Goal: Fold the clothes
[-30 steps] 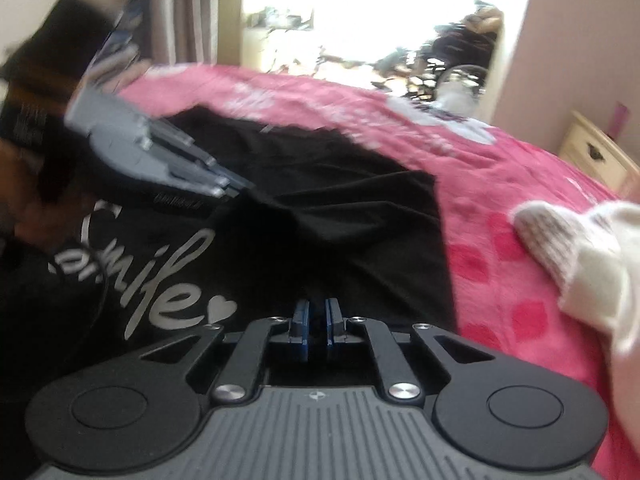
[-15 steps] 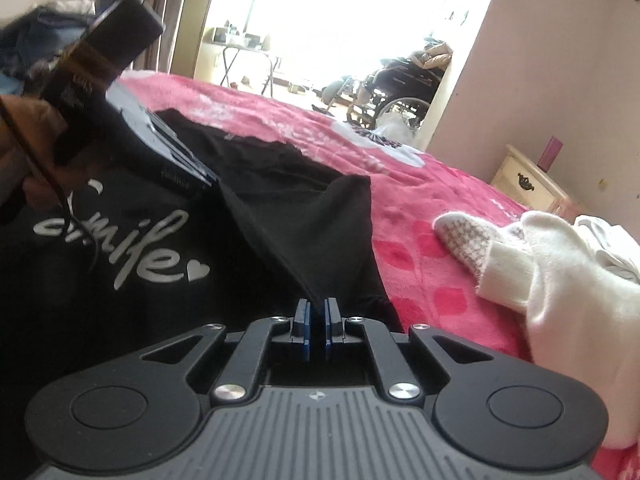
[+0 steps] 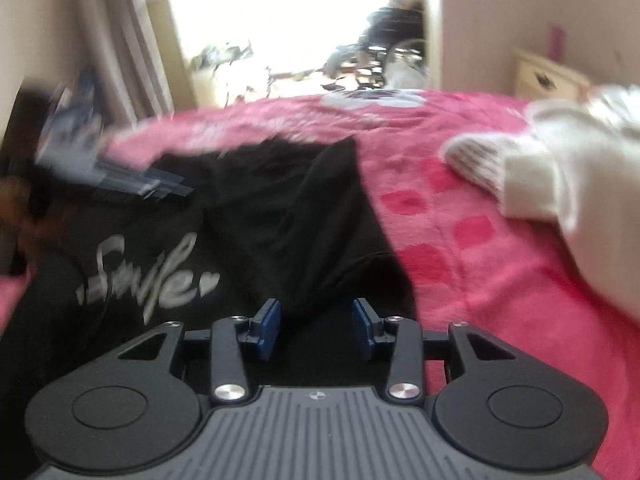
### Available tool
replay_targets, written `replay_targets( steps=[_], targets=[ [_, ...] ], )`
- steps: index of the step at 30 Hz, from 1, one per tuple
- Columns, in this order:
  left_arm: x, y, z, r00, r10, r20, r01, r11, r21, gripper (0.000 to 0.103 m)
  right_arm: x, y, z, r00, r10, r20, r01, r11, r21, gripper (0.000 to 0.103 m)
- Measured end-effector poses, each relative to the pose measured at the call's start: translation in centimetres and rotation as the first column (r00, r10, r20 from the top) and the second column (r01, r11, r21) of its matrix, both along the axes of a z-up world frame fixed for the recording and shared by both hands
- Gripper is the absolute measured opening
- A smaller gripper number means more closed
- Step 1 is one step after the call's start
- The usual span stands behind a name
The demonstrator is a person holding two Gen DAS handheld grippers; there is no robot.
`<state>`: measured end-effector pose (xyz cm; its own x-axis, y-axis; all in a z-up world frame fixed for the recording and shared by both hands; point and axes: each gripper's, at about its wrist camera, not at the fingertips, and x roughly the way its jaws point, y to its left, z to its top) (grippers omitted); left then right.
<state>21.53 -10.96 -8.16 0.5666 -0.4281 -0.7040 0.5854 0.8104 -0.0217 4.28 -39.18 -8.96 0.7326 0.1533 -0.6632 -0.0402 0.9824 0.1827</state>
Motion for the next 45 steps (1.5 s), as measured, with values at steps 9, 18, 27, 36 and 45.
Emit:
replay_targets(
  steps=[9, 18, 27, 36, 45],
  targets=[
    [0.1, -3.6, 0.4, 0.997, -0.047, -0.067, 0.040, 0.995, -0.093, 0.022, 4.0, -3.4, -0.2, 0.992, -0.122, 0.021, 0.119, 0.987, 0.105, 0.030],
    [-0.4, -7.4, -3.1, 0.994, -0.105, -0.038, 0.108, 0.989, 0.098, 0.024, 5.8, -4.5, -3.8, 0.994, -0.108, -0.034, 0.109, 0.994, 0.023, 0.011],
    [0.3, -4.9, -1.3, 0.998, -0.046, -0.053, 0.047, 0.998, 0.031, 0.024, 5.4, -3.0, -2.6, 0.998, -0.067, 0.001, 0.067, 0.991, -0.116, 0.014],
    [3.2, -10.9, -0.1, 0.991, -0.130, -0.026, 0.129, 0.991, -0.039, 0.024, 5.1, -1.7, -2.0, 0.999, -0.008, 0.053, 0.015, 0.991, -0.137, 0.014],
    [4.9, -8.1, -2.2, 0.997, 0.053, -0.056, -0.048, 0.995, 0.088, 0.026, 4.8, -2.9, -3.8, 0.998, -0.054, 0.023, 0.056, 0.991, -0.117, 0.014]
  ],
)
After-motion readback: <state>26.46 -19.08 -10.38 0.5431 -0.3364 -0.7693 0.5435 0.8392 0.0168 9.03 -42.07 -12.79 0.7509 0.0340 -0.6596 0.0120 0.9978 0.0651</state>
